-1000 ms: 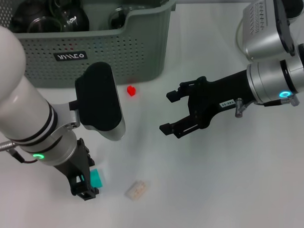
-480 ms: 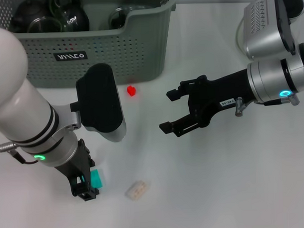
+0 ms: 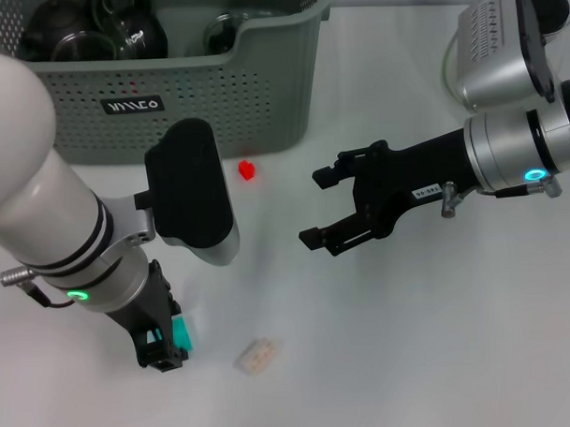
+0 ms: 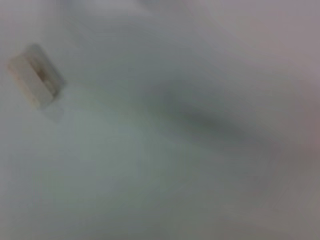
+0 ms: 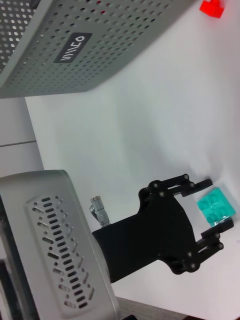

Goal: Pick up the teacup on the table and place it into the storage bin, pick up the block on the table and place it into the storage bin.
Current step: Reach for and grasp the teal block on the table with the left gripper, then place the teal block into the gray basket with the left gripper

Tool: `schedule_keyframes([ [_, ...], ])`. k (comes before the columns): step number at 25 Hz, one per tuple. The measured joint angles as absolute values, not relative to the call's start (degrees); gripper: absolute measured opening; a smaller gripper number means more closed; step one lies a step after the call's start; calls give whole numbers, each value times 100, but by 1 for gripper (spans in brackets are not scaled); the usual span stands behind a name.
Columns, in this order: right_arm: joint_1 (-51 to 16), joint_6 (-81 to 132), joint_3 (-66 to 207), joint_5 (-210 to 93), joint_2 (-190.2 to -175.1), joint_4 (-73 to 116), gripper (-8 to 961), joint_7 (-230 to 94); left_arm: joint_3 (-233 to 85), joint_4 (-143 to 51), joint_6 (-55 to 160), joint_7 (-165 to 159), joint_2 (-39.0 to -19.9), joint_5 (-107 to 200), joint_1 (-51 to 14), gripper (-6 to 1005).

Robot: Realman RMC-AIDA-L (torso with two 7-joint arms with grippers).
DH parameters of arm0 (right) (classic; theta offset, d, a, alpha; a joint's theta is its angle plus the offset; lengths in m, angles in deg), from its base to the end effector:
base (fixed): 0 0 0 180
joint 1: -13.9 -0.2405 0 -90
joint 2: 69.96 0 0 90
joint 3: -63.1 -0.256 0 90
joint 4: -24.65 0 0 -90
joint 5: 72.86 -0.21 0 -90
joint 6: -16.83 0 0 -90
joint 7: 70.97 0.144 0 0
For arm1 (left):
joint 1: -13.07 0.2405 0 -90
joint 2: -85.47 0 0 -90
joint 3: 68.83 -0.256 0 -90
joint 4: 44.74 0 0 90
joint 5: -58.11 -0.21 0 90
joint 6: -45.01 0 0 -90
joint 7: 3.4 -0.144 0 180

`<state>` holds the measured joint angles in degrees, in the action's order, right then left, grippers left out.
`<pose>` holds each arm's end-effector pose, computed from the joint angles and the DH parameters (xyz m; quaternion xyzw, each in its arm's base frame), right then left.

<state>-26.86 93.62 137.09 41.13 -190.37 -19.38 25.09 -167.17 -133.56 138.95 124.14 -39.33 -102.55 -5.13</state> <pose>0.1702 0.3556 -0.0733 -0.9899 0.1223 0.0702 0.0154 -0.2088 0.2668 -0.0475 -0.9397 -0.1185 0.3131 0.0697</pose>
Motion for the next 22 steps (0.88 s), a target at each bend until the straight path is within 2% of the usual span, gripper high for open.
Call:
schedule_keyframes([
  [15,-2684,9354,13701,4113,-19023,-1938,942,2509,-16337,-13922,13970,12440,-3931,-10135,-451,401],
  [22,-2687,9366,13700,4113,-19019,-1963,942,2517,-12972,-14169,14441,12469,-3861,-7847,-967,443],
])
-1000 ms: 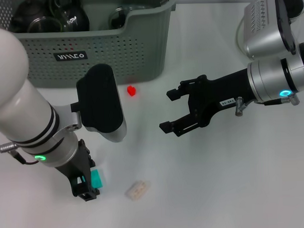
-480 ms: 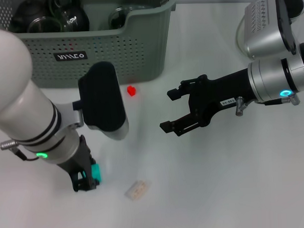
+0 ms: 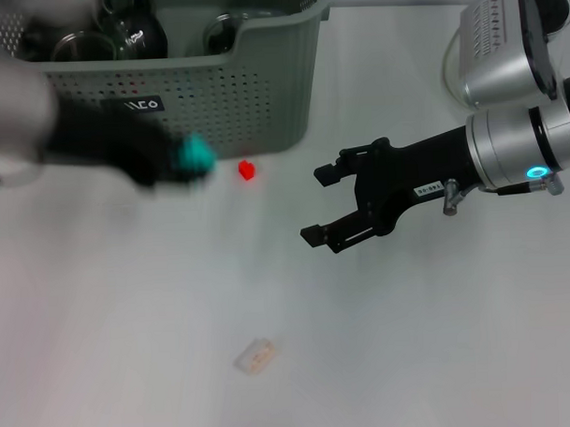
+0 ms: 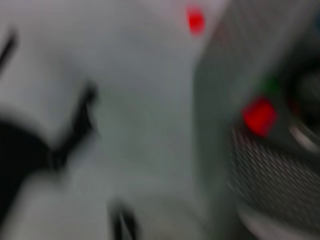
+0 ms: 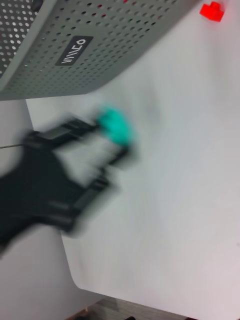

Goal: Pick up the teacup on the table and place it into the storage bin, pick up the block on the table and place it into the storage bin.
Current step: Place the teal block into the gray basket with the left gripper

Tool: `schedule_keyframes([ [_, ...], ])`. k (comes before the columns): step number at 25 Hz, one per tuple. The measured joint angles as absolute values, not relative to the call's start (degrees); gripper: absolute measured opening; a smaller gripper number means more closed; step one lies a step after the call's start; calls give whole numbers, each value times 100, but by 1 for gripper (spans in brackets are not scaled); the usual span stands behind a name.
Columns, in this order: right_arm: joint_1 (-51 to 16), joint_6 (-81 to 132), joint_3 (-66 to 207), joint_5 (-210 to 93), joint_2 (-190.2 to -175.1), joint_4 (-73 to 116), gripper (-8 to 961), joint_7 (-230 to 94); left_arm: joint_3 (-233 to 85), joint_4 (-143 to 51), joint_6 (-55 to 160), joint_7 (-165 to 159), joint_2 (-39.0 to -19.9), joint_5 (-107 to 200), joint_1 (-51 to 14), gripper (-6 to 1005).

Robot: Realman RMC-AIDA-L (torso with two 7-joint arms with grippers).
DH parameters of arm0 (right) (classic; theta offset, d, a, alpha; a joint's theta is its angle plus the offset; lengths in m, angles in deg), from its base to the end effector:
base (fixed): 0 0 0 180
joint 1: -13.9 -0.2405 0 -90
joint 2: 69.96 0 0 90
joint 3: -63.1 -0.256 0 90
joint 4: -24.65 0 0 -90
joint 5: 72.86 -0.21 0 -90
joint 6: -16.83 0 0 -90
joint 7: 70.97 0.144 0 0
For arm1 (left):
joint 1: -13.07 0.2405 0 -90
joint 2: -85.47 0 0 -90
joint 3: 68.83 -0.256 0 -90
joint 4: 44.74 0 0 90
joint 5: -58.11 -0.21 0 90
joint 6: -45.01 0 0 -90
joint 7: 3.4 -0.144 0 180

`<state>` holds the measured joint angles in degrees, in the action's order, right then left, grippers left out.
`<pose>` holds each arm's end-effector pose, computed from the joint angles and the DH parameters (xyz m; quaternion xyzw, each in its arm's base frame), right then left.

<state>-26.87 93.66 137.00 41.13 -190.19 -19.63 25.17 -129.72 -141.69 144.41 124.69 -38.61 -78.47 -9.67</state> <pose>0.1700 0.3568 -0.0714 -0.9900 0.1213 0.0701 0.0177 -0.1771 0.3129 0.0613 -0.9486 -0.2561 0.0192 0.1851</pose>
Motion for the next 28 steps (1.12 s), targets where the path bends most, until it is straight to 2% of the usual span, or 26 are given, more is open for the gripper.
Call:
schedule_keyframes([
  [4,-2689,9347,13701,4113,-19016,-1947,942,2521,-10902,-13796,14751,12505,-3629,-7023,-1647,467],
  [7,-2691,9362,13694,4116,-19005,-1974,942,2508,-10192,-13538,14533,12596,-3363,-7060,-2100,485],
  [10,-2716,9364,13685,4139,-19000,-1988,942,2504,-10324,-13005,13876,12854,-3016,-7388,-2460,502],
  [13,-2738,9345,13715,4163,-18993,-1990,942,2472,-10498,-12299,13356,12959,-2807,-7696,-2774,520],
  [16,-2739,9346,13718,4165,-18989,-1991,942,2402,-10545,-11552,12927,12981,-2722,-8008,-3042,538],
  [22,-2731,9357,13670,4167,-18956,-1991,942,2353,-10565,-11600,12803,12953,-2731,-8083,-3109,574],
  [28,-2740,9346,13608,4167,-18955,-1981,942,2291,-10611,-12621,14637,12347,-2694,-7604,-3117,779],
])
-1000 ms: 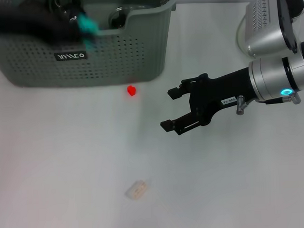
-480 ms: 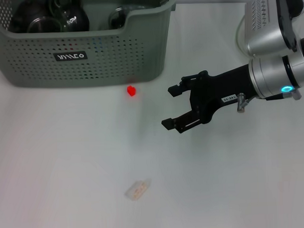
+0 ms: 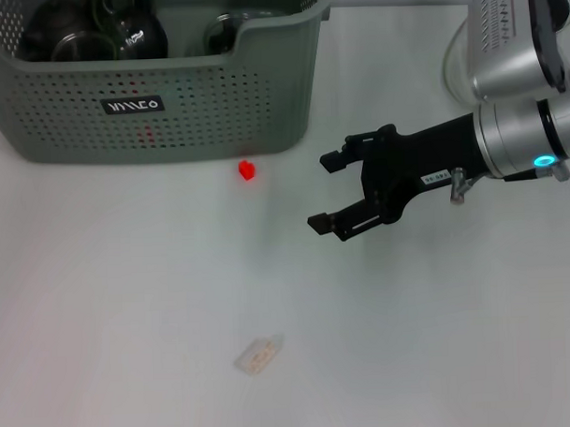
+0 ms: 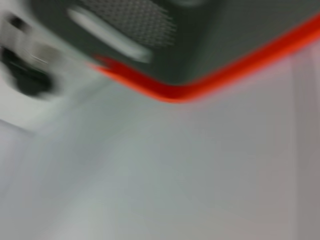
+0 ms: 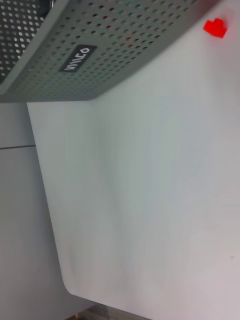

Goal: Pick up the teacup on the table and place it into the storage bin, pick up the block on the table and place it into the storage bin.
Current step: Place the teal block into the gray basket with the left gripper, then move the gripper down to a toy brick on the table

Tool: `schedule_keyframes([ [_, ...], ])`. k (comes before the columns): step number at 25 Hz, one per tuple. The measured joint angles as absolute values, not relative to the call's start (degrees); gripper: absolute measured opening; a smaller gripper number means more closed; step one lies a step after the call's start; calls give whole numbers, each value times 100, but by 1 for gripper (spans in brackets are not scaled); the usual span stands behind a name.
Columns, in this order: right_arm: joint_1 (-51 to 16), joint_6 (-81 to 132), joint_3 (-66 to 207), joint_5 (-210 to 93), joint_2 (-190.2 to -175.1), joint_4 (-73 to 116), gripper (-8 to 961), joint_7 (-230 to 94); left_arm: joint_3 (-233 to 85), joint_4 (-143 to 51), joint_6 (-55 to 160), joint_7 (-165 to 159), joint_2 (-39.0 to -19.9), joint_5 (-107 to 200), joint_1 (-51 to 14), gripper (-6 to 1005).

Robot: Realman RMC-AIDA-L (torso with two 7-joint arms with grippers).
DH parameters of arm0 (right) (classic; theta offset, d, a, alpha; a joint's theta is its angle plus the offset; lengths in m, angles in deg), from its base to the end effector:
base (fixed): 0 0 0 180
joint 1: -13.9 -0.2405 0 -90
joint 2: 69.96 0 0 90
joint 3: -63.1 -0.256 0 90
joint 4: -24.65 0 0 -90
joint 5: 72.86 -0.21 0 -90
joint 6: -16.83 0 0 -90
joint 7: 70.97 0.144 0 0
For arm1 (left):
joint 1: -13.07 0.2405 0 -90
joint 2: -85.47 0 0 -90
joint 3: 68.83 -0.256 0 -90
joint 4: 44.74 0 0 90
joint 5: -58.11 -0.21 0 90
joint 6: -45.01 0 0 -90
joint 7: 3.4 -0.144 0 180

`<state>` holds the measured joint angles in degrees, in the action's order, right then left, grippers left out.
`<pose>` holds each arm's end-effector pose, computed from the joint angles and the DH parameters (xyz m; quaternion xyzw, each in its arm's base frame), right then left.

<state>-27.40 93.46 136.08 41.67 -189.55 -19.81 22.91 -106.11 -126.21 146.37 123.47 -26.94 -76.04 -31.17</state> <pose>0.1701 0.3632 -0.0649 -0.9925 0.0984 0.0666 0.0302 -0.1449 0.3932 0.1602 -0.9305 -0.2514 -0.0785 0.2546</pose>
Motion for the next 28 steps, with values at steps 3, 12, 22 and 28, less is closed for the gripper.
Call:
schedule_keyframes([
  [3,-2752,9345,13511,4160,-18960,-1980,942,2290,-10848,-12980,15673,11898,-2820,-7451,-3084,883],
  [12,-2768,9283,13280,4153,-18996,-1952,942,2354,-13388,-13664,16170,11342,-3403,-7557,-1983,951],
  [22,-2761,9353,13279,4153,-18993,-1935,942,2667,-14592,-13582,15749,10515,-3856,-8663,-1641,950],
  [28,-2738,9295,13279,4141,-19001,-1914,942,2719,-15657,-13413,15287,10333,-3887,-8948,-1580,950],
])
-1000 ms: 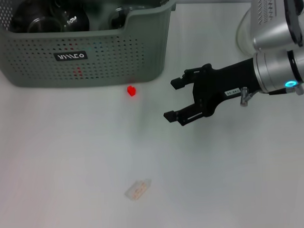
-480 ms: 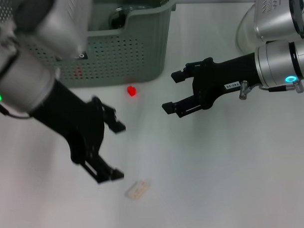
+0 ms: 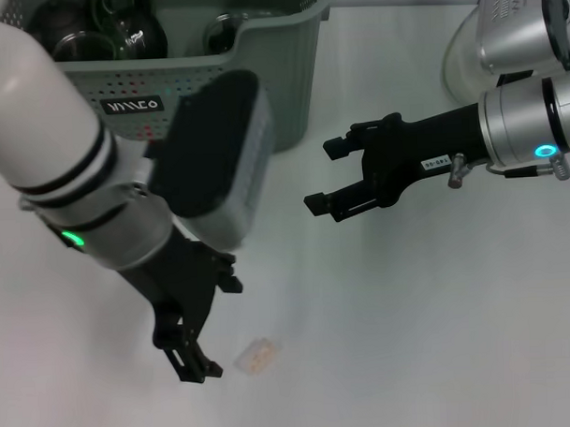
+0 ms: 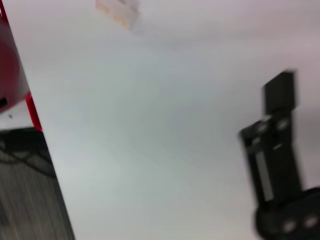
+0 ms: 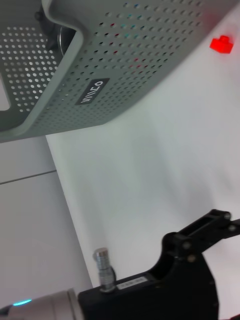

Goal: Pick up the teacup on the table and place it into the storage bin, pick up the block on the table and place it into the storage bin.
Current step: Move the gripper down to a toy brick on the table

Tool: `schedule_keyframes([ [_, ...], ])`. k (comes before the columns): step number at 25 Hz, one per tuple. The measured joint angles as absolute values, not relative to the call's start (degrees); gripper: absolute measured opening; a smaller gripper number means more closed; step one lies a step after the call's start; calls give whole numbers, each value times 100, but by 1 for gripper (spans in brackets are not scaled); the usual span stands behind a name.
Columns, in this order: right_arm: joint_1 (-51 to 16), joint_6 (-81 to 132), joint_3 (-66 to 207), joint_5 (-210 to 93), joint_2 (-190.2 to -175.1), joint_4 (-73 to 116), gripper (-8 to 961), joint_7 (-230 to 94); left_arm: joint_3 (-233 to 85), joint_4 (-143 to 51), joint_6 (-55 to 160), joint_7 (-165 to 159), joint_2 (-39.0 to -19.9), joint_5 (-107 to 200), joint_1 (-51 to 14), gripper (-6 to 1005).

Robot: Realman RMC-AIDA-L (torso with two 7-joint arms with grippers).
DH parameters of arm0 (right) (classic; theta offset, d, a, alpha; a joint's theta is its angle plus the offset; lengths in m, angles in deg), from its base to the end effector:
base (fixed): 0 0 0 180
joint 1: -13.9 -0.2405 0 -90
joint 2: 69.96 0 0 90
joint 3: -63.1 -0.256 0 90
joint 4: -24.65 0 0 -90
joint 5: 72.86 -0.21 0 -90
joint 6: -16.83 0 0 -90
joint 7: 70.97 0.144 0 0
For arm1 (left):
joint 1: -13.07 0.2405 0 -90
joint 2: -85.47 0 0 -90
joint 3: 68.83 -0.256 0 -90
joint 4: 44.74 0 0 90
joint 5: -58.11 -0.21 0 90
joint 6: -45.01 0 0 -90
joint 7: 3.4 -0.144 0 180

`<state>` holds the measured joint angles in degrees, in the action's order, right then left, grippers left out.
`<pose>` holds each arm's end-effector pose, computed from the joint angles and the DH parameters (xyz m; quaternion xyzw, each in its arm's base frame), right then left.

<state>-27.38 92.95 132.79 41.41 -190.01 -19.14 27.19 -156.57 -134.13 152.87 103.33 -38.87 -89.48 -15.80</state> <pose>0.1707 0.3682 -0.0611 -0.9829 0.1548 0.0898 0.0434 -0.1562 0.2772 -0.0254 0.9687 -0.0538 -0.2359 0.0551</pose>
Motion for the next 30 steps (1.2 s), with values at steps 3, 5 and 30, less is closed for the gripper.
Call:
schedule_keyframes([
  [3,-2749,9236,13279,4133,-19013,-1848,942,2719,-15944,-13301,15089,10271,-3877,-8970,-1642,949],
  [5,-2750,9213,13279,4128,-19013,-1802,942,2720,-16142,-13182,14989,10211,-3875,-8975,-1688,949],
  [30,-2768,9145,13270,4103,-19025,-1702,941,2826,-17090,-12453,14026,9186,-3892,-8729,-1846,947],
])
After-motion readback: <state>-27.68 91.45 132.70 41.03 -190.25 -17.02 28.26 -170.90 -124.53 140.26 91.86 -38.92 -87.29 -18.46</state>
